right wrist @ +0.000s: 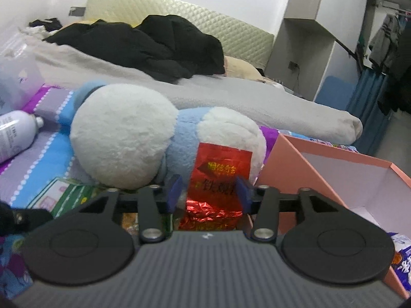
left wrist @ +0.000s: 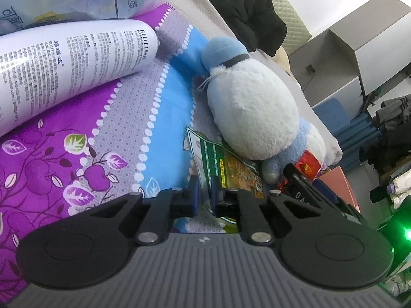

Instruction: Organize snacks

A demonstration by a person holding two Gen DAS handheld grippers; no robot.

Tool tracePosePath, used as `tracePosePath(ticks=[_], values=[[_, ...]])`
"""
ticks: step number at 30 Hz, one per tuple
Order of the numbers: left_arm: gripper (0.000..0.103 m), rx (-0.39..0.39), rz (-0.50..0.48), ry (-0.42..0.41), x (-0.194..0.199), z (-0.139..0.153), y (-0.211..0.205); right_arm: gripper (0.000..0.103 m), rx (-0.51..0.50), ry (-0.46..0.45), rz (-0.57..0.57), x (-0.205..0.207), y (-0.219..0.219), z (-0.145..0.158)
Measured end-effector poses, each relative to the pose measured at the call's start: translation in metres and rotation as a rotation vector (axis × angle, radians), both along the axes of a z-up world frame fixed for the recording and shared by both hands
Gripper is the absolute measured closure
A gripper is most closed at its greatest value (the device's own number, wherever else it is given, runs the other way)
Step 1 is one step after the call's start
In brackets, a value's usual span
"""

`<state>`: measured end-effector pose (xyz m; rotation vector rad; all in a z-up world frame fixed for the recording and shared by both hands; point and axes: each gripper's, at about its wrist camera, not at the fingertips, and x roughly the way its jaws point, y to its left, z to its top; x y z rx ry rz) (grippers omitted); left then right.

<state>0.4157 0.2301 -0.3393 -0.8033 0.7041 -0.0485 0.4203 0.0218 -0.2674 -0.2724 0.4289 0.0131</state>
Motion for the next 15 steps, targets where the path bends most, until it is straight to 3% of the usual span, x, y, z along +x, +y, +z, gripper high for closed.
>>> tracePosePath(ticks=[7, 15], values=[[0.092, -0.004, 0.007, -0.005, -0.004, -0.001, 0.002, 0.045, -0.043, 0.024, 0.006, 0.004, 0.005, -0.006], [0.098, 0.007, 0.02, -0.022, -0.008, 0.001, 0.004, 0.045, 0.027, 0.065, -0.019, -0.015, -0.001, -0.012]])
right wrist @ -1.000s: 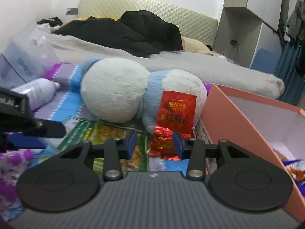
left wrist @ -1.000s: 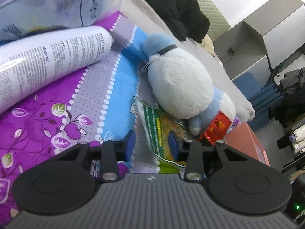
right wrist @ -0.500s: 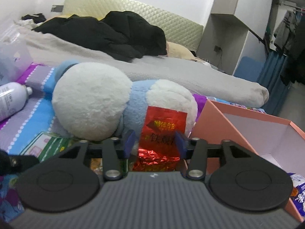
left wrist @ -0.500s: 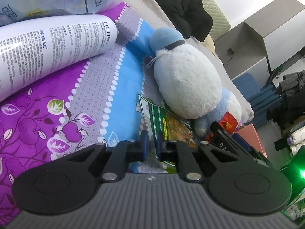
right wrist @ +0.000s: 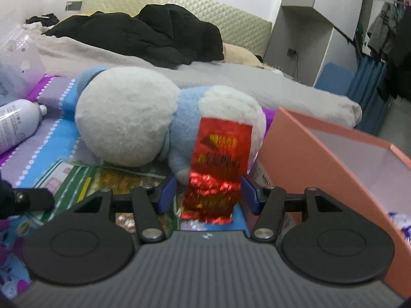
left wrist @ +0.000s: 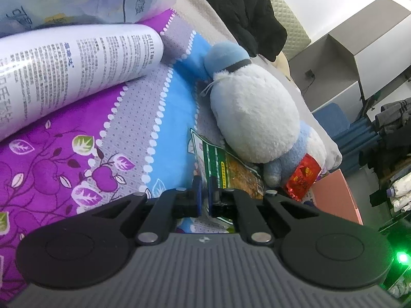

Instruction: Organize snacks

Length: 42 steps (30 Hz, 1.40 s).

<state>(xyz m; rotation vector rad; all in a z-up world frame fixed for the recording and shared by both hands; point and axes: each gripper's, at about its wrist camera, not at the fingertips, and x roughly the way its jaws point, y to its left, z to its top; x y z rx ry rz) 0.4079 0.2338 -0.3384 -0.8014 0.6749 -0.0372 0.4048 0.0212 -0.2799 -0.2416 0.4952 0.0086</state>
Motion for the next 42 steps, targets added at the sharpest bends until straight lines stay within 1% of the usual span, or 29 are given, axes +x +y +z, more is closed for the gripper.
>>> tracePosePath(ticks=[5, 9, 15, 21, 24, 25, 29, 35, 40, 42], values=[[0.099, 0.005, 0.023, -0.007, -0.008, 0.003, 0.007, 0.044, 0.043, 0.014, -0.045, -0.002, -0.001, -0.003], [0.099, -0.001, 0.047, -0.004, -0.016, 0.002, 0.016, 0.044, 0.062, -0.003, -0.095, 0.002, -0.002, -0.003], [0.099, -0.021, 0.064, 0.004, -0.025, -0.003, 0.022, 0.044, 0.059, 0.03, -0.118, 0.015, 0.002, -0.009], [0.099, -0.022, 0.066, 0.002, -0.027, -0.004, 0.023, 0.042, 0.05, 0.055, -0.095, 0.02, 0.003, -0.012], [0.099, -0.015, 0.065, -0.002, -0.03, -0.001, 0.021, 0.044, 0.046, 0.06, -0.085, 0.021, 0.002, -0.011], [0.099, -0.009, 0.065, -0.003, -0.031, 0.001, 0.02, 0.049, 0.049, 0.058, -0.082, 0.021, 0.002, -0.011], [0.099, 0.009, 0.069, -0.006, -0.038, 0.008, 0.015, 0.05, 0.049, 0.058, -0.062, 0.017, -0.002, -0.006], [0.1, 0.041, 0.087, -0.007, -0.064, 0.025, 0.009, 0.05, 0.074, 0.057, -0.018, -0.004, -0.007, 0.008], [0.1, 0.047, 0.116, 0.012, -0.097, 0.037, 0.004, 0.05, 0.099, 0.062, 0.03, -0.034, -0.012, 0.023], [0.1, 0.038, 0.13, 0.026, -0.112, 0.042, 0.002, 0.05, 0.108, 0.075, 0.049, -0.045, -0.013, 0.028]])
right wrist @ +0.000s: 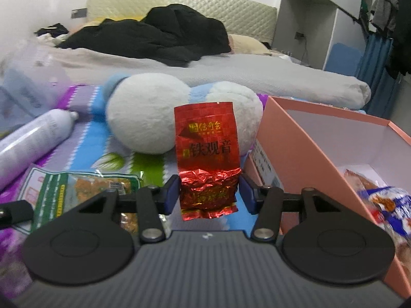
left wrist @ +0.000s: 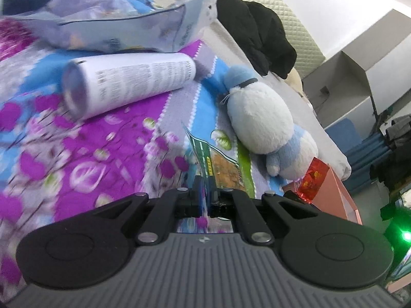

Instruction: Organize snacks

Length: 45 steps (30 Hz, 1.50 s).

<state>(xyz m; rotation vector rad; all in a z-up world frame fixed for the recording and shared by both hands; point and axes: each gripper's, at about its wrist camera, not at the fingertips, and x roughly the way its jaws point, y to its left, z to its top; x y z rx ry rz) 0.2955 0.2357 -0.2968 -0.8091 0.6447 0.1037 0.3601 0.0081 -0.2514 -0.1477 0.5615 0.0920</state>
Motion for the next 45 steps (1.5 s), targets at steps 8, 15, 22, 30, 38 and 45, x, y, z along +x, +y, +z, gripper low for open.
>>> tracePosePath(ticks=[8, 15, 22, 30, 38, 45], values=[[0.1, 0.033, 0.023, 0.05, -0.072, 0.019, -0.024, 0.05, 0.01, 0.064, 0.11, -0.066, -0.016, 0.021], [0.1, 0.076, 0.021, 0.1, -0.131, 0.029, -0.047, 0.05, 0.001, 0.106, 0.179, -0.127, -0.043, 0.04], [0.1, 0.094, 0.029, 0.152, -0.171, 0.03, -0.061, 0.05, 0.004, 0.151, 0.23, -0.179, -0.065, 0.036], [0.099, 0.117, -0.006, 0.234, -0.195, 0.021, -0.092, 0.05, 0.049, 0.216, 0.258, -0.199, -0.098, 0.023], [0.099, 0.143, -0.065, 0.262, -0.206, 0.023, -0.113, 0.05, 0.043, 0.303, 0.265, -0.204, -0.113, -0.001], [0.063, 0.183, -0.126, 0.333, -0.207, 0.026, -0.12, 0.049, 0.079, 0.308, 0.282, -0.199, -0.113, -0.015]])
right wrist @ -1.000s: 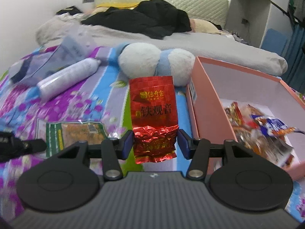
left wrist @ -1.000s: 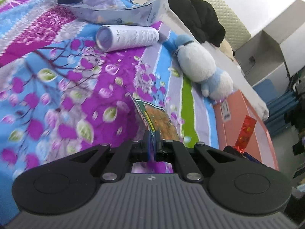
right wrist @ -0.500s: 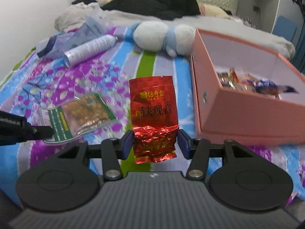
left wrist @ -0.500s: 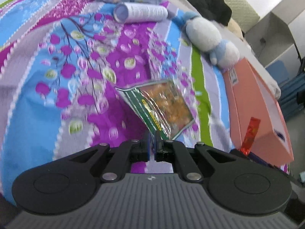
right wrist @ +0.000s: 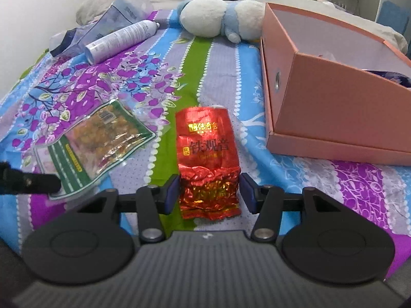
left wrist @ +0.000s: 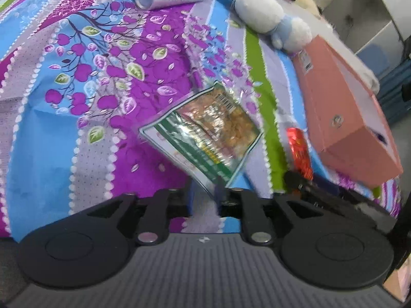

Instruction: Organize snacks

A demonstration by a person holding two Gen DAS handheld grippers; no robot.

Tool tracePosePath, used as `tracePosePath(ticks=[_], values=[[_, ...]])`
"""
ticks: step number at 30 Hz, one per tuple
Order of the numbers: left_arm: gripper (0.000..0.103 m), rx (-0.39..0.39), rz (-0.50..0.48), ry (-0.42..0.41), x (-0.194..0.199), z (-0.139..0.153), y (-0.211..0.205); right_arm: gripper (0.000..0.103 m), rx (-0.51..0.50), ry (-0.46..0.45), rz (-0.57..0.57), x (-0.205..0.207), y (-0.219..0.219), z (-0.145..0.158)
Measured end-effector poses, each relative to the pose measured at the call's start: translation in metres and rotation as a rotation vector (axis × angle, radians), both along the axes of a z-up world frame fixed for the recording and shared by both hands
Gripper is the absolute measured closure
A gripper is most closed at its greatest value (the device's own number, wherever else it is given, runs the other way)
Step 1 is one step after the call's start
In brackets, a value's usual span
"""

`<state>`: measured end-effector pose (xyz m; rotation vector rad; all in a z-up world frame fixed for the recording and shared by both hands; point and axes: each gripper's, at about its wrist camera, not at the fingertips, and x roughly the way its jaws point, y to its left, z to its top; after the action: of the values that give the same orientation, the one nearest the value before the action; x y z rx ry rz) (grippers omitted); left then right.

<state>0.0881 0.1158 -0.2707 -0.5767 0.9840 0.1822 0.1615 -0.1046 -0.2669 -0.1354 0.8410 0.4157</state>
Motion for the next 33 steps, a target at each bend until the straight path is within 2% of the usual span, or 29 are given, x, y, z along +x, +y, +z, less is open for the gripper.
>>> tracePosePath(ticks=[2, 7, 9, 11, 12, 18, 20, 27, 31, 33], values=[[0.046, 0.01, -0.002, 0.012, -0.004, 0.001, 0.001, 0.049, 0.009, 0.007, -0.001, 0.002, 0.0, -0.004], [0.033, 0.056, -0.012, 0.04, -0.014, 0.008, 0.008, 0.044, 0.046, 0.002, -0.005, 0.002, -0.002, -0.009], [0.024, 0.088, -0.016, 0.037, -0.016, 0.013, 0.011, 0.037, 0.067, -0.001, 0.003, 0.001, -0.004, -0.008], [0.016, 0.12, -0.028, 0.026, -0.013, 0.018, 0.013, 0.02, 0.078, -0.008, 0.006, 0.0, -0.006, -0.008], [0.014, 0.139, -0.036, 0.02, -0.011, 0.021, 0.014, 0.019, 0.081, -0.016, 0.0, -0.001, -0.007, -0.008], [0.012, 0.299, -0.141, -0.021, 0.016, 0.04, 0.005, 0.019, 0.122, -0.049, 0.026, -0.003, -0.012, -0.007], [0.008, 0.333, -0.181, -0.029, 0.026, 0.041, 0.002, 0.019, 0.117, -0.044, 0.029, -0.003, -0.012, -0.009], [0.006, 0.362, -0.338, -0.02, 0.07, 0.03, -0.011, 0.02, 0.077, -0.034, 0.049, -0.004, -0.009, -0.019], [0.006, 0.334, -0.415, -0.018, 0.09, 0.018, -0.017, 0.02, 0.088, -0.047, 0.051, -0.004, -0.01, -0.021], [0.006, 0.347, -0.45, -0.009, 0.098, 0.013, -0.022, 0.028, 0.075, -0.055, 0.056, -0.006, -0.009, -0.021]])
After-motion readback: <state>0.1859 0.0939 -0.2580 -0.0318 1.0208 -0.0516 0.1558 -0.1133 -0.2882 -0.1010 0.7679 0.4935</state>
